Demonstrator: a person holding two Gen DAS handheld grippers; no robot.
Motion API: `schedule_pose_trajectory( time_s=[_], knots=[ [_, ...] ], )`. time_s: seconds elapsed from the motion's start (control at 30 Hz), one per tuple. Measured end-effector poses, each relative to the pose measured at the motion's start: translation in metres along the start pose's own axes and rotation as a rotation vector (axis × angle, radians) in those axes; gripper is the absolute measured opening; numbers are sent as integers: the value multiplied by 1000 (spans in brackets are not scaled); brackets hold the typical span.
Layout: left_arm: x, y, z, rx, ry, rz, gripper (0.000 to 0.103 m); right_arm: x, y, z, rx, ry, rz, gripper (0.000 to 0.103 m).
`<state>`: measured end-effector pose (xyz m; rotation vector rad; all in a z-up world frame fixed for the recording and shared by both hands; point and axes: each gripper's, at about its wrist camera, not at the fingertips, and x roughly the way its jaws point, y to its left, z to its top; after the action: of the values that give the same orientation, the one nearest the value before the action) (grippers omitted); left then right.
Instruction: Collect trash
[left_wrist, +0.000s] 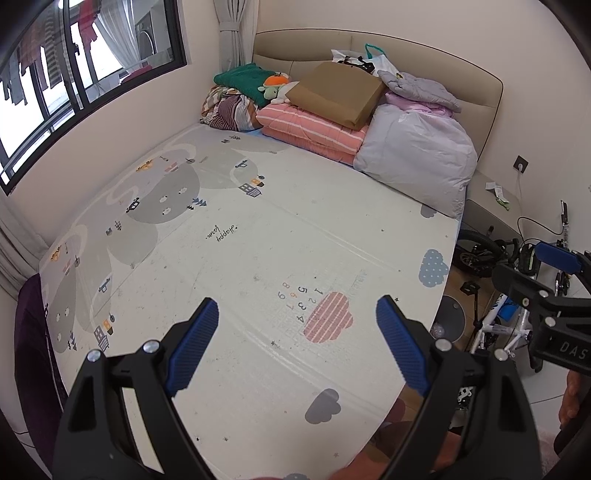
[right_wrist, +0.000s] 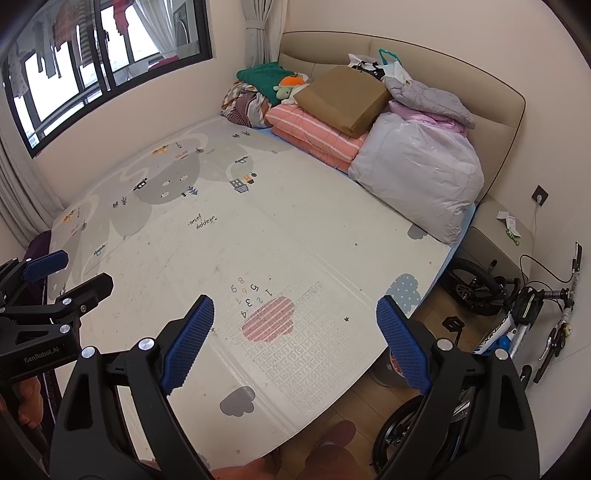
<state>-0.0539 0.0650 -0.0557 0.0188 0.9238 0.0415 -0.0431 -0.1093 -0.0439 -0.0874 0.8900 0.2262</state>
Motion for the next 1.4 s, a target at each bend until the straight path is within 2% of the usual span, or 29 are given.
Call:
schedule_pose_trajectory(
  time_s=[0.33, 1.4],
  knots=[
    [-7, -4, 5, 12, -22, -4, 87, -2, 0, -4, -2, -2, -1, 86],
    [-8, -6, 5, 23, -22, -3, 87, -6, -6, -1, -2, -3, -7, 86]
  ],
)
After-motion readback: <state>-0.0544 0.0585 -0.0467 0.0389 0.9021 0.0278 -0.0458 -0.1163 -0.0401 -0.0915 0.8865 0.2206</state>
